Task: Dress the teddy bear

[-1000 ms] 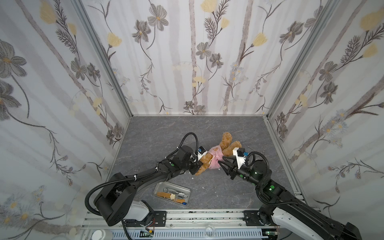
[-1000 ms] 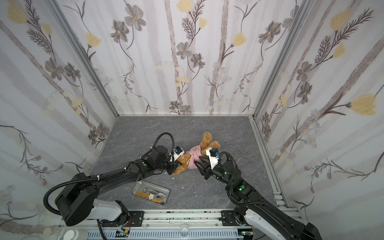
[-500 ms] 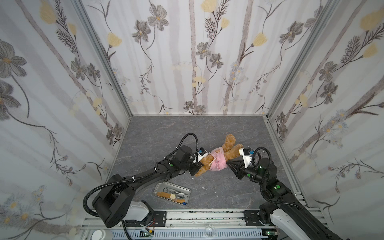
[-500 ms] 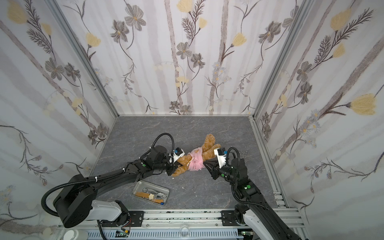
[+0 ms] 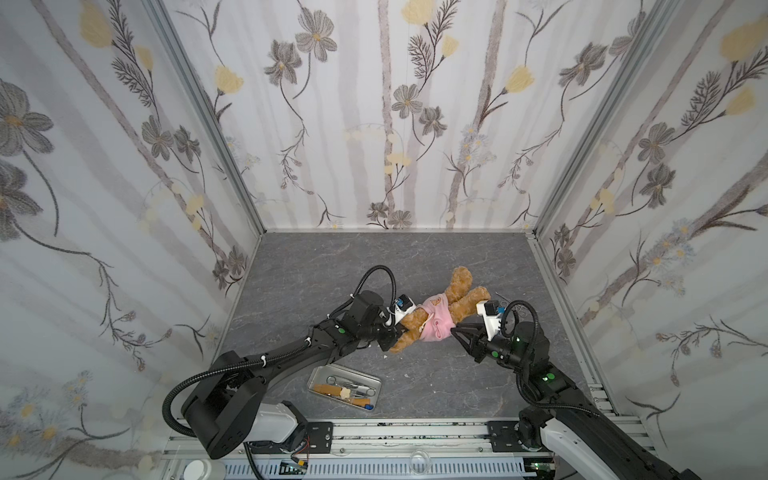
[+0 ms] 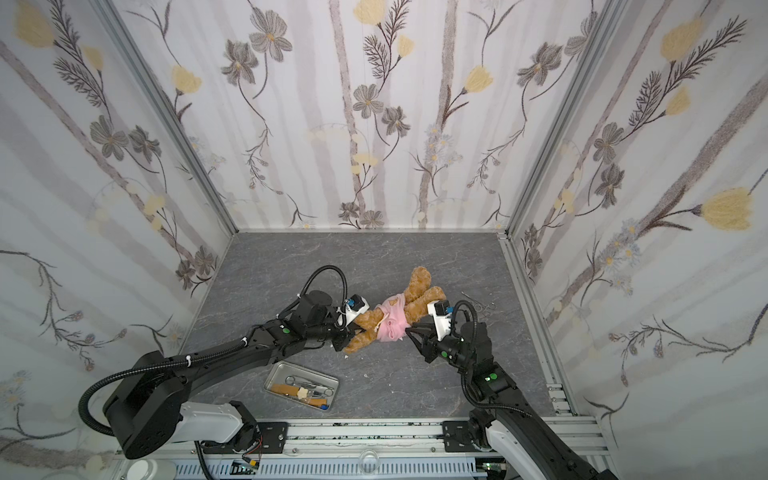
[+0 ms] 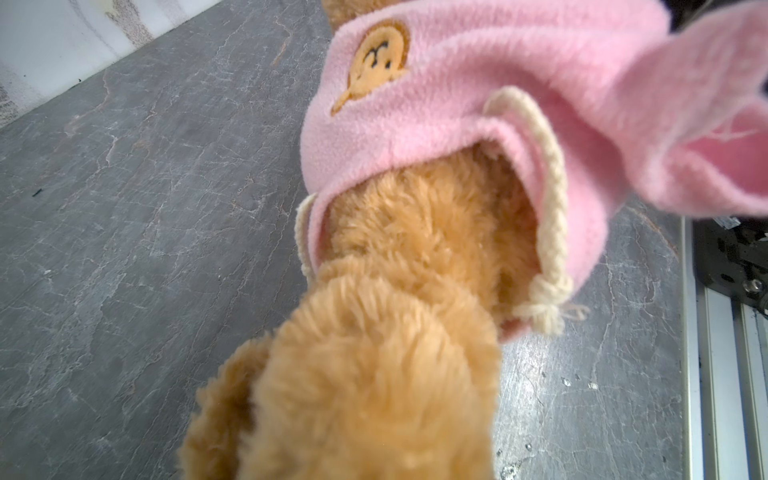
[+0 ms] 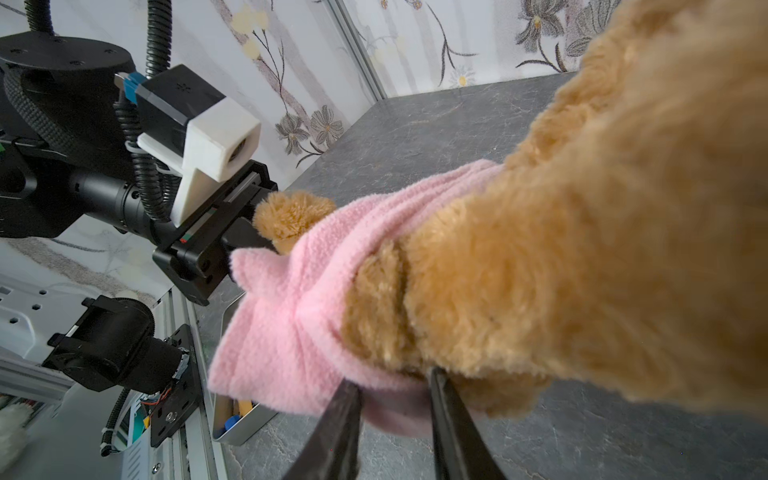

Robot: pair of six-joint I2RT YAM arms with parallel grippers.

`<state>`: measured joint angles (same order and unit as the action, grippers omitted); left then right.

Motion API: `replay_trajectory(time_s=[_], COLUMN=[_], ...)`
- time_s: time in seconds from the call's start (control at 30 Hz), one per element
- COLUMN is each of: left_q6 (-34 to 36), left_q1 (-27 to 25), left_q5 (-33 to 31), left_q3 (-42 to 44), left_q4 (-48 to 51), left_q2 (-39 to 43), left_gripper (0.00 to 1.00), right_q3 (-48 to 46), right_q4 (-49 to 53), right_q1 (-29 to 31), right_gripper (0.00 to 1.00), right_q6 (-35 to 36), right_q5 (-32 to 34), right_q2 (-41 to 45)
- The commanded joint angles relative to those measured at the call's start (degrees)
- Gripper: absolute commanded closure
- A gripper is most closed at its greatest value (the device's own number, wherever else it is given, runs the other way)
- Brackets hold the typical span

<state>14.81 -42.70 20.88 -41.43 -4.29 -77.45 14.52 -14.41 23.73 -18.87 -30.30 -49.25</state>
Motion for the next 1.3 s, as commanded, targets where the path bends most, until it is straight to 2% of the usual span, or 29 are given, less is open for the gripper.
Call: replay_trajectory(time_s=[0.0,0.17,0.47,0.63,0.73,0.93,1.07,1.17,1.27], left_q6=[0.35,-0.26,-0.21,3.6,4.13,-0.28,-2.27,-2.56,-2.57], left_q1=[-0.02,-0.02,-0.13,-1.57,-1.75,0.36,1.19,1.3,1.48], left_q5=[1.66,-0.82,-9.86,-8.5,-7.81,-2.35,-0.66,-1.42,-2.77], left_q3=[0.09,0.06,0.73,1.87,2.21,2.12,2.9,3.28,3.57], left_q4=[-2.65,-2.65,-2.23,-2.12,-2.19,-3.88,-6.06,-6.25,-6.25], left_q2=[0.63,0.93,0.58,1.37,2.17,4.96,7.11,7.55,7.66], left_gripper=[1.0,1.0,1.0,1.0,1.0,1.0,1.0,1.0,1.0], right_q3=[0.92,1.74,1.71,2.95,3.46,2.61,2.93,4.19,5.41], right_q4=[-4.64,-2.68,-0.54,1.07,1.31,3.71,2.65,3.92,6.11], right_q1=[0.39,0.75,0.79,0.8,0.8,0.71,0.69,0.6,0.59], right_gripper=[0.79,1.0,1.0,1.0,1.0,1.0,1.0,0.94,0.81], right_q6=[0.94,1.21,-3.09,-6.44,-7.75,-7.01,-5.46,-3.63,-1.94], right_q5=[-1.24,-0.75,11.39,18.63,20.71,25.43,24.86,24.64,24.15], right_q2=[-1.85,-1.9,5.79,6.26,4.84,1.45,-0.21,-0.42,0.76])
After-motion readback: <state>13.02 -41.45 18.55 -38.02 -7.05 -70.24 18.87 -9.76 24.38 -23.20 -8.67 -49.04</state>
